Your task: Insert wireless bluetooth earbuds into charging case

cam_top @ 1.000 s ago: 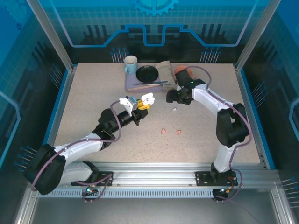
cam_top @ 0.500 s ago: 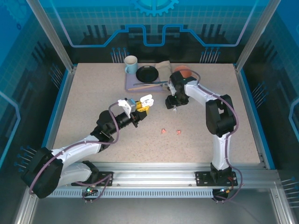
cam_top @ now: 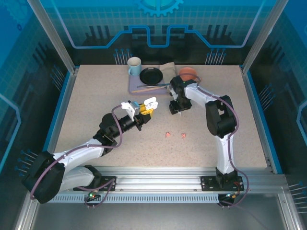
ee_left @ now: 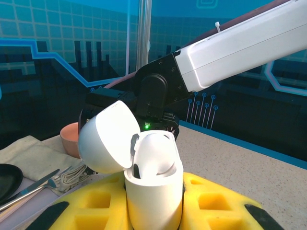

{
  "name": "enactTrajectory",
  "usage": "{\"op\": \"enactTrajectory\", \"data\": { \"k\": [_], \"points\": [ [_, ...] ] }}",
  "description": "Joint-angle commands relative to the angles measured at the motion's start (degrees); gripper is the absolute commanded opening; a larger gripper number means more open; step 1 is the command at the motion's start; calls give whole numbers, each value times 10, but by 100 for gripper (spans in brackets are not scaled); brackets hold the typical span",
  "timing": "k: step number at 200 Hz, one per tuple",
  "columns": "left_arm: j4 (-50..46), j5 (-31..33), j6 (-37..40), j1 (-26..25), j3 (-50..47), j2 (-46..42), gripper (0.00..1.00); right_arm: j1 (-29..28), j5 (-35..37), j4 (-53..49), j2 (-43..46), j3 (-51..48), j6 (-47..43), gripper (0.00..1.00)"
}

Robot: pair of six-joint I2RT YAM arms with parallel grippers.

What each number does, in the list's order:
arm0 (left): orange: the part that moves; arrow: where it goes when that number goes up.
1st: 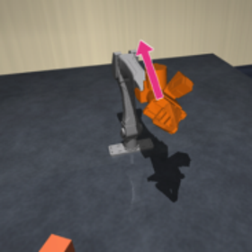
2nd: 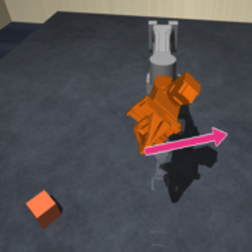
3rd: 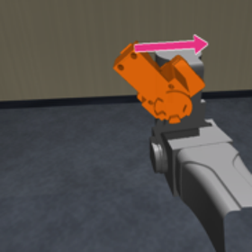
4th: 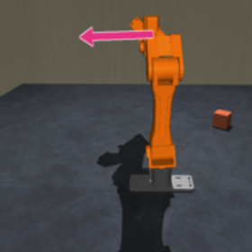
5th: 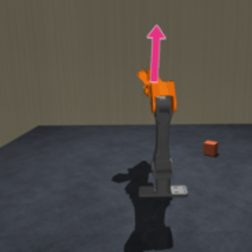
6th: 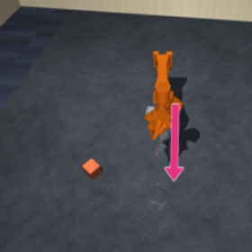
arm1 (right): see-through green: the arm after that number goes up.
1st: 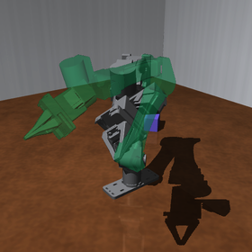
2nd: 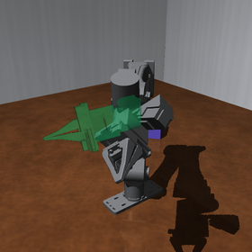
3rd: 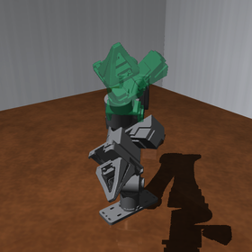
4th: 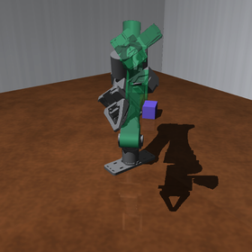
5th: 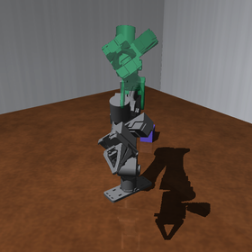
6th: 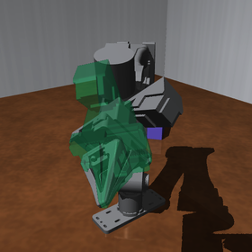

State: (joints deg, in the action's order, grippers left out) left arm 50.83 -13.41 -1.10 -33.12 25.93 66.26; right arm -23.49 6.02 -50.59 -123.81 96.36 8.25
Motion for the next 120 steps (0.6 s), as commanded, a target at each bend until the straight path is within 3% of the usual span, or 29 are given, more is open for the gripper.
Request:
{"op": "enactTrajectory", "data": {
  "k": [1, 120],
  "points": [
    [21, -10, 5, -1, -4, 3, 0, -5, 7, -21, -20, 17, -7, 54],
    [26, -10, 3, -1, -1, 8, 0, -5, 21, -28, -45, 29, -4, 43]
  ]
}}
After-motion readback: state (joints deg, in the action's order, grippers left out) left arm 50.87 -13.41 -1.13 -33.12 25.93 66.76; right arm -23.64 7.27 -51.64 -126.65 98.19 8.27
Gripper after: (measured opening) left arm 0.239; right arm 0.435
